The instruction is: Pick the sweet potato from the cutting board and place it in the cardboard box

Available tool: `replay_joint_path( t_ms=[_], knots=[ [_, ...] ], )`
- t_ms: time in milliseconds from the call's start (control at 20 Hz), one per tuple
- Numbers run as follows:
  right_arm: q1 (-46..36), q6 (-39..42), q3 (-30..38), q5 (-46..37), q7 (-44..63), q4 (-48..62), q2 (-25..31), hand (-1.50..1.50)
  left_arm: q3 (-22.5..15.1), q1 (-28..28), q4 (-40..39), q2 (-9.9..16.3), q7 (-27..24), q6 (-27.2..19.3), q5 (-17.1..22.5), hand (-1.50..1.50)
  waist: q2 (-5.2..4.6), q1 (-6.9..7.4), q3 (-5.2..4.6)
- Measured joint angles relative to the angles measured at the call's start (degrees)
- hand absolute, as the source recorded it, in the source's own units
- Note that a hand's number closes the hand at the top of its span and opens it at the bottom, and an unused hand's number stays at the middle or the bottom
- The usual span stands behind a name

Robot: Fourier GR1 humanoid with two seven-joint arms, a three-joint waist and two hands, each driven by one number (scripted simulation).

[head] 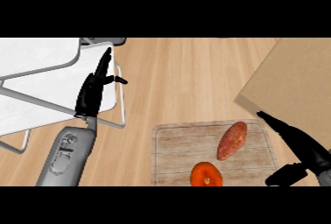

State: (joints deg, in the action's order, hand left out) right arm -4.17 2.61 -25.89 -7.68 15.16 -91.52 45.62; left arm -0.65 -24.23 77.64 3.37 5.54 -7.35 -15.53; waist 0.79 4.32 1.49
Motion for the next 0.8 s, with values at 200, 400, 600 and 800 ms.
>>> replay_joint_path(
  t_ms=[200, 400, 600, 800],
  knots=[
    [-1.84, 1.26, -1.01, -0.18, 2.76, -0.83, -1.14, -1.50, 1.98, 0.14, 0.15, -1.53, 0.70, -1.18, -2.58, 0.00, 0.16, -0.59, 0.22],
    [-3.35, 1.69, -1.73, 0.04, 4.13, -1.64, -3.13, -1.50, 6.73, -0.42, 0.89, -3.61, 3.89, 2.87, -0.06, 0.00, 0.60, -0.84, 0.84],
    [-4.77, 2.18, -2.56, 0.18, 5.05, -3.20, -4.79, -1.50, 7.47, -0.91, 0.52, -3.50, 3.48, 3.53, 0.67, 0.00, 0.68, -1.04, 1.06],
    [-6.25, 2.61, -2.99, 0.16, 6.44, -4.32, -5.95, -1.50, 7.67, -0.94, 0.68, -3.45, 1.74, 4.38, 1.02, 0.00, 0.75, -1.13, 1.02]
  ],
)
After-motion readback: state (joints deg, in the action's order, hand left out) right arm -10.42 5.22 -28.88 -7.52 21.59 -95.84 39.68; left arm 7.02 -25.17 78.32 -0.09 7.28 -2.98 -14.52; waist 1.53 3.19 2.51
